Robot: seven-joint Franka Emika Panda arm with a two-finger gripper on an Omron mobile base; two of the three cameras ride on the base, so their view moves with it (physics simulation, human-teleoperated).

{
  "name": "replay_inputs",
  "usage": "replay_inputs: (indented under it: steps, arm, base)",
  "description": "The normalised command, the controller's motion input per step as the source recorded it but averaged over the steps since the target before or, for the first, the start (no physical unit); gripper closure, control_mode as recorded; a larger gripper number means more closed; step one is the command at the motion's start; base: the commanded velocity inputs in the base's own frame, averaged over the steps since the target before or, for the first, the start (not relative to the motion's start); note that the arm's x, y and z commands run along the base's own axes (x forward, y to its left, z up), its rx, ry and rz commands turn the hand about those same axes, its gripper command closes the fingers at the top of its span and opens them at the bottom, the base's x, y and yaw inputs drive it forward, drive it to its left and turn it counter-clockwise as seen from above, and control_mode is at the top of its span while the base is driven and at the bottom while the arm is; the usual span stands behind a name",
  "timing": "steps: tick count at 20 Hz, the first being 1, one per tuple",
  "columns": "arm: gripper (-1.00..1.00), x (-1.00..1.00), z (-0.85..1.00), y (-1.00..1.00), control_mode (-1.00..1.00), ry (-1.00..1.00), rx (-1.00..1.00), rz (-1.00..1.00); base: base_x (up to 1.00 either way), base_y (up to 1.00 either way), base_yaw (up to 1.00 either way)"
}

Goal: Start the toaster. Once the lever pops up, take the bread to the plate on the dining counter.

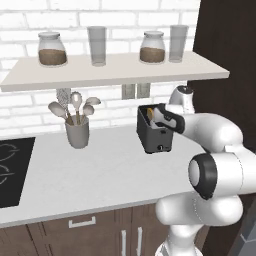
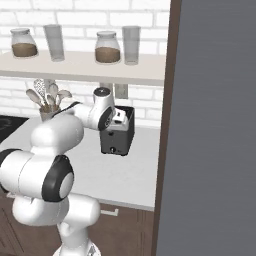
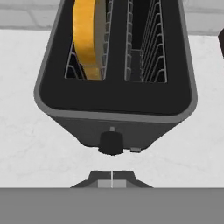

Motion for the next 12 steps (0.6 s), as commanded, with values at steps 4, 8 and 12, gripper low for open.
replay_inputs:
  steps: [4, 8, 12]
  arm:
    - [1.0, 0.35, -0.32, 0.0, -1.0, 0.0, 0.0, 0.0]
    - [1.0, 0.3, -0.12, 0.0, -1.0, 0.0, 0.0, 0.0]
    - [1.0, 0.2, -0.22, 0.0, -1.0, -0.02, 0.01, 0.0]
  base:
    - [0.0, 0.0, 0.0]
    - [0.0, 0.0, 0.0]
    - [0.0, 0.0, 0.0]
